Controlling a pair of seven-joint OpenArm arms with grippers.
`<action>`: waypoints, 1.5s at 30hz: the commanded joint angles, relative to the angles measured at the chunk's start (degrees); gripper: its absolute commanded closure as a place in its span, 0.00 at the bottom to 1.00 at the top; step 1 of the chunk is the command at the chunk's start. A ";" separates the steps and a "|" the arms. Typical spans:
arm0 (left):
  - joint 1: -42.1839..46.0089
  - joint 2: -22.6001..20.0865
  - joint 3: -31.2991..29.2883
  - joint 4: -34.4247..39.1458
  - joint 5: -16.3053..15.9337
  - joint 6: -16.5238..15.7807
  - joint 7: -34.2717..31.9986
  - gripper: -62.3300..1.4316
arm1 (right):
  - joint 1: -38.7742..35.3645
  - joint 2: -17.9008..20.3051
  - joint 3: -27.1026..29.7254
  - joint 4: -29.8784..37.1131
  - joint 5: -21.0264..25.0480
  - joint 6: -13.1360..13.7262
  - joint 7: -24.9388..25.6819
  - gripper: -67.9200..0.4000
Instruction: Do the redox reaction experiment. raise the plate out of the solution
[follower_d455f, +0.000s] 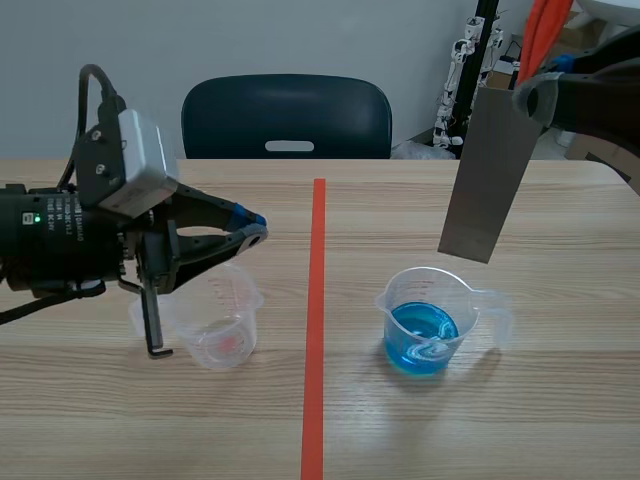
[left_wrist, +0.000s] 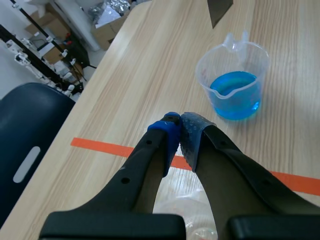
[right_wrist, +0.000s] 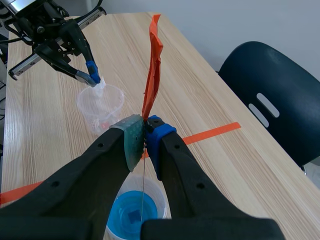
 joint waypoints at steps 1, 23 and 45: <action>-0.79 0.90 0.66 0.24 -0.31 0.31 0.02 0.94 | 1.01 0.72 0.92 0.50 1.03 0.17 1.05 0.99; -9.03 10.88 7.96 -3.19 -0.37 -3.02 6.84 0.94 | 1.01 0.72 0.92 0.50 1.03 0.17 1.27 0.99; -9.01 12.72 8.57 -5.01 -0.39 -6.40 7.54 0.94 | 1.01 0.72 0.92 0.48 1.03 0.17 1.49 0.99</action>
